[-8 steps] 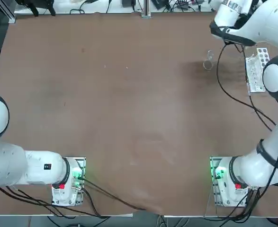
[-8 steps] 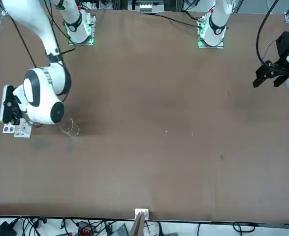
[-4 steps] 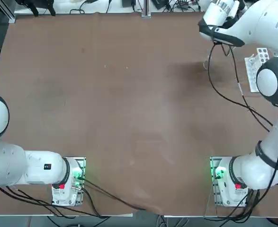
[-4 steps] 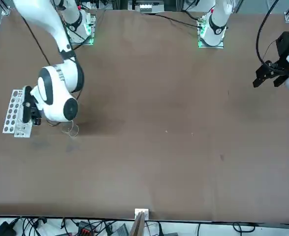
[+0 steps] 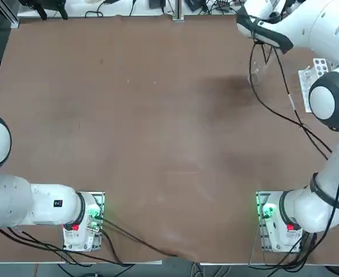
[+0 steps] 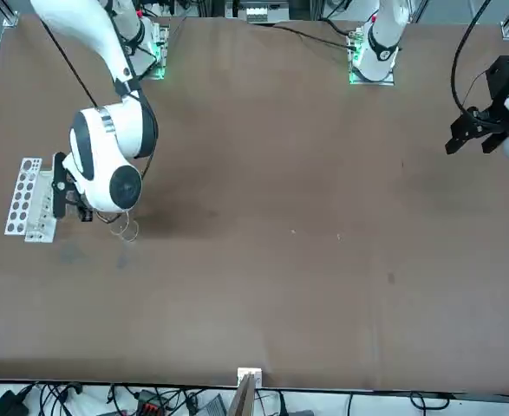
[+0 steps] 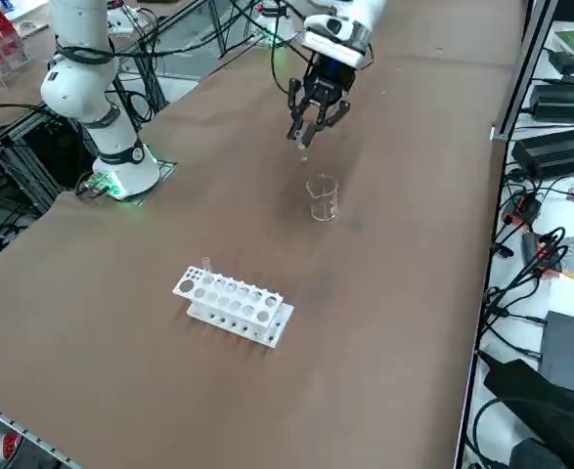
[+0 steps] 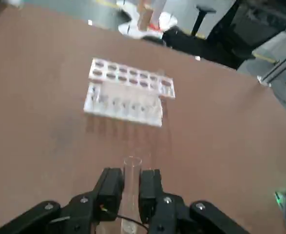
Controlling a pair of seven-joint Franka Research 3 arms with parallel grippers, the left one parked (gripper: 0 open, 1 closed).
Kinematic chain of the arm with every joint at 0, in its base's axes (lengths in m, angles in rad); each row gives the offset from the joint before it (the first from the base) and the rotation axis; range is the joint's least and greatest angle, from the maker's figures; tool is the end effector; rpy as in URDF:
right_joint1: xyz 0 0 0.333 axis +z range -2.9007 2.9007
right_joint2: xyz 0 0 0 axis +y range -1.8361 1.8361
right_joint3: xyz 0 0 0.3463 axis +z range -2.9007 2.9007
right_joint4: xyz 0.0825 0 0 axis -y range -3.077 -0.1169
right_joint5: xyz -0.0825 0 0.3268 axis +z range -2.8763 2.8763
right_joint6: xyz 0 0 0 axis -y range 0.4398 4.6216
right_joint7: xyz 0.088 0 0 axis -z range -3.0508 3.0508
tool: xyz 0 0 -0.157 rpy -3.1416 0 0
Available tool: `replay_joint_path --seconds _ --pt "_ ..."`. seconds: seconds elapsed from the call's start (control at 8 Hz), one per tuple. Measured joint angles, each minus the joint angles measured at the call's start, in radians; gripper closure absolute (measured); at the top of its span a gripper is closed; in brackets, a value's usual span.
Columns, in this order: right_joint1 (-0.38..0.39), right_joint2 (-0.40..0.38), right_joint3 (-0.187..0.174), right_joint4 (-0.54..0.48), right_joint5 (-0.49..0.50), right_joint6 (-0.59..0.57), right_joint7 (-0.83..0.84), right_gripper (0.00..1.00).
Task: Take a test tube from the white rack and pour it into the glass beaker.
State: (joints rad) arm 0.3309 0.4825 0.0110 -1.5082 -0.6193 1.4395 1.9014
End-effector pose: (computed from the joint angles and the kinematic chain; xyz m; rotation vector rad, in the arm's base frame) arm 0.5709 0.0991 0.3916 1.7582 -1.5796 0.4036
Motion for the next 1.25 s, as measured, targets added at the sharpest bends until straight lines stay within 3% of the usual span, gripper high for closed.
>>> replay_joint_path --seconds 0.62,1.25 --pt "0.004 0.052 -0.009 0.085 0.288 0.106 -0.132 0.76" --pt "-0.106 0.063 -0.015 0.075 0.531 0.236 -0.280 0.76"
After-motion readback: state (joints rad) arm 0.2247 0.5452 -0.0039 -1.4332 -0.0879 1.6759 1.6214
